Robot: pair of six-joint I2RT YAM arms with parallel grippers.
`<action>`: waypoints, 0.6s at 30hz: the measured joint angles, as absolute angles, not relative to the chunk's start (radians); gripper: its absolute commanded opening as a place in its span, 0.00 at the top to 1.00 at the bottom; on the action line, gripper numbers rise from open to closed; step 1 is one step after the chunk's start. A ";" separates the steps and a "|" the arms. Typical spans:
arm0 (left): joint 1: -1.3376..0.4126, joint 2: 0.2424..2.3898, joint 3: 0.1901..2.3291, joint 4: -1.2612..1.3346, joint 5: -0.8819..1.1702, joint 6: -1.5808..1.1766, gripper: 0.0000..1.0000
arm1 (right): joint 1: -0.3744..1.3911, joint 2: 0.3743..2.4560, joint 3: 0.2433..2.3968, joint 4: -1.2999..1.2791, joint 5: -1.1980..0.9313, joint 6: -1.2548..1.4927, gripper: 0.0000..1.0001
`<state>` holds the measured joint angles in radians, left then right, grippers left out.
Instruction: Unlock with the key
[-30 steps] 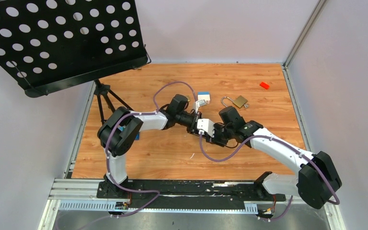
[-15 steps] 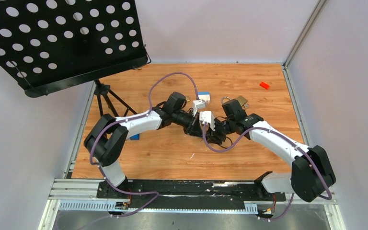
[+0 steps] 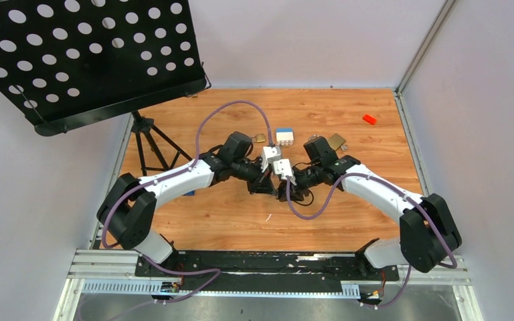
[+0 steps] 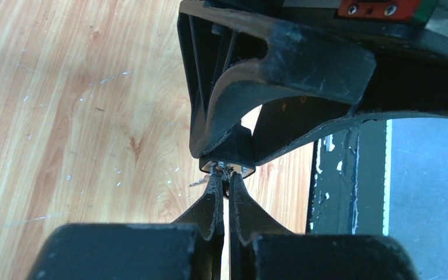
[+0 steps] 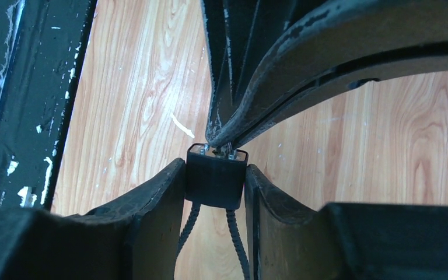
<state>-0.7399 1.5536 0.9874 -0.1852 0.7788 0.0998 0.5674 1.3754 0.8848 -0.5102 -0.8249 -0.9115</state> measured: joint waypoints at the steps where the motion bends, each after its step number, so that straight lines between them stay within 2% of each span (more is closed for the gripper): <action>1: -0.740 1.547 0.985 -0.195 0.771 0.115 1.00 | 0.568 1.382 0.887 -0.508 -0.832 -0.926 1.00; 6: -0.749 1.504 0.970 -0.240 0.686 0.191 0.99 | 0.569 1.415 0.894 -0.498 -0.875 -1.024 1.00; 10: -0.762 1.484 0.962 -0.206 0.520 0.311 0.92 | 0.576 1.435 0.896 -0.564 -0.965 -0.981 1.00; 13: -0.770 1.480 0.962 -0.183 0.447 0.332 1.00 | 0.577 1.435 0.896 -0.572 -0.990 -0.950 1.00; 18: -0.776 1.479 0.965 -0.174 0.399 0.315 1.00 | 0.577 1.431 0.896 -0.562 -0.986 -0.918 0.97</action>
<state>-0.7765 1.4788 0.9649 -0.1741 0.3992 0.3145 0.5766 1.4307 0.8963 -0.5621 -0.9863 -0.9176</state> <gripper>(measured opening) 0.008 0.008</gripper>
